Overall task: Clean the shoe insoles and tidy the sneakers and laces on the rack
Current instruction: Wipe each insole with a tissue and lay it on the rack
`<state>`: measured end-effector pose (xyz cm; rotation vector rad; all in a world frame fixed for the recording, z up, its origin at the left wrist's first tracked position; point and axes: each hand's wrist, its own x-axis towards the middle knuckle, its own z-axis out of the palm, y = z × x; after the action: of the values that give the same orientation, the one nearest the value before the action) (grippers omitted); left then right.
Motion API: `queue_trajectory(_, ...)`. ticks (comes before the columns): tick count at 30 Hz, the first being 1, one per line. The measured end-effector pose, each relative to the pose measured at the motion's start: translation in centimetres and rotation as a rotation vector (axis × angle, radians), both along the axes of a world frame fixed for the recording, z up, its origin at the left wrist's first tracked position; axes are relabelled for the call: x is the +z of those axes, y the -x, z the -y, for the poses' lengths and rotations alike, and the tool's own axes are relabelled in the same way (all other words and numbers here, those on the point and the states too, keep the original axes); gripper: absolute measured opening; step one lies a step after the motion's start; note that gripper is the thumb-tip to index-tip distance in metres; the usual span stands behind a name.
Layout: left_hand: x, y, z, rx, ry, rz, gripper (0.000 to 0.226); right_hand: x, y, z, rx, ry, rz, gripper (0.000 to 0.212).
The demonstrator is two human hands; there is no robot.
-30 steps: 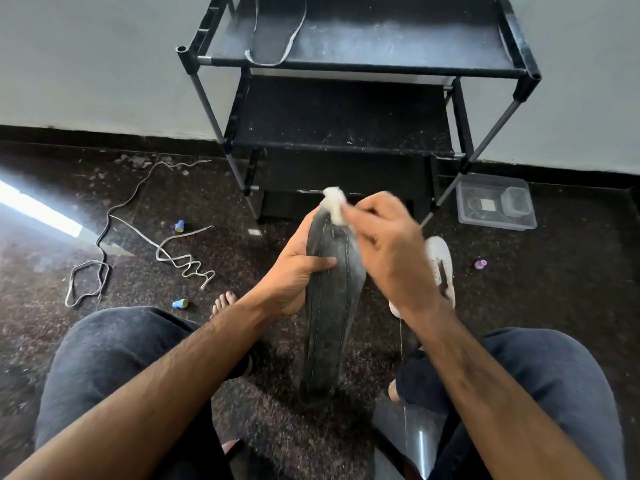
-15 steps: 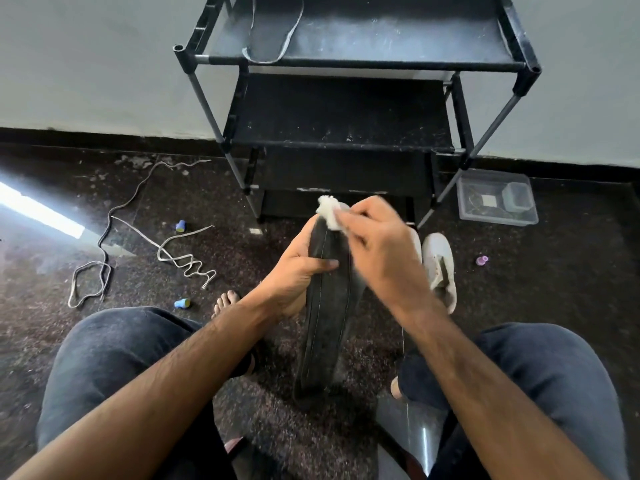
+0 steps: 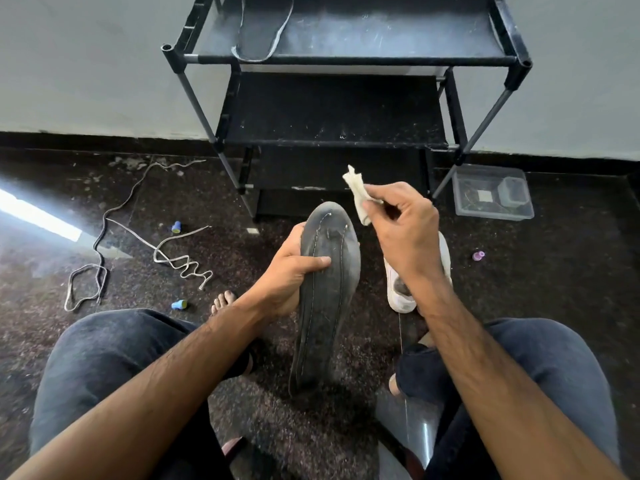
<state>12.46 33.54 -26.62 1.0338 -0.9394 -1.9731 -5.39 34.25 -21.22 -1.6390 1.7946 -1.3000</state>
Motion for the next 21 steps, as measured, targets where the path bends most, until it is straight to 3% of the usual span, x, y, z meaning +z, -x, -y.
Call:
queue_trajectory(4,0.1,0.3,0.1,0.091,-0.055,-0.022,0.049,-1.2,-2.1,-0.6,0.194,0.007,-0.194,0.021)
queue_trajectory(7,0.6,-0.2,0.1,0.009,0.012,-0.058,0.057,-1.7,-3.1,-0.5,0.191,0.035,-0.334,0.02)
queue_trajectory(10,0.6,-0.1,-0.5,-0.114,0.101,-0.01,0.072,-1.3,-2.5,-0.2,0.077,0.044,-0.279,0.022)
queue_trajectory(13,0.8,0.3,-0.9,-0.147,0.088,-0.078,0.074,-1.4,-3.0,-0.5,0.097,0.062,-0.28,0.02)
queue_trajectory(17,0.8,0.1,-0.9,-0.013,0.024,-0.03,0.048,-1.3,-5.3,-1.8,0.361,0.059,-0.278,0.019)
queue_trajectory(19,0.8,0.1,-0.9,-0.006,0.035,-0.01,0.042,-0.8,-5.0,-1.3,0.437,0.012,-0.152,0.022)
queue_trajectory(21,1.0,0.1,-0.6,-0.052,0.014,-0.13,0.065,-0.1,-3.4,-0.4,0.327,-0.026,0.037,0.022)
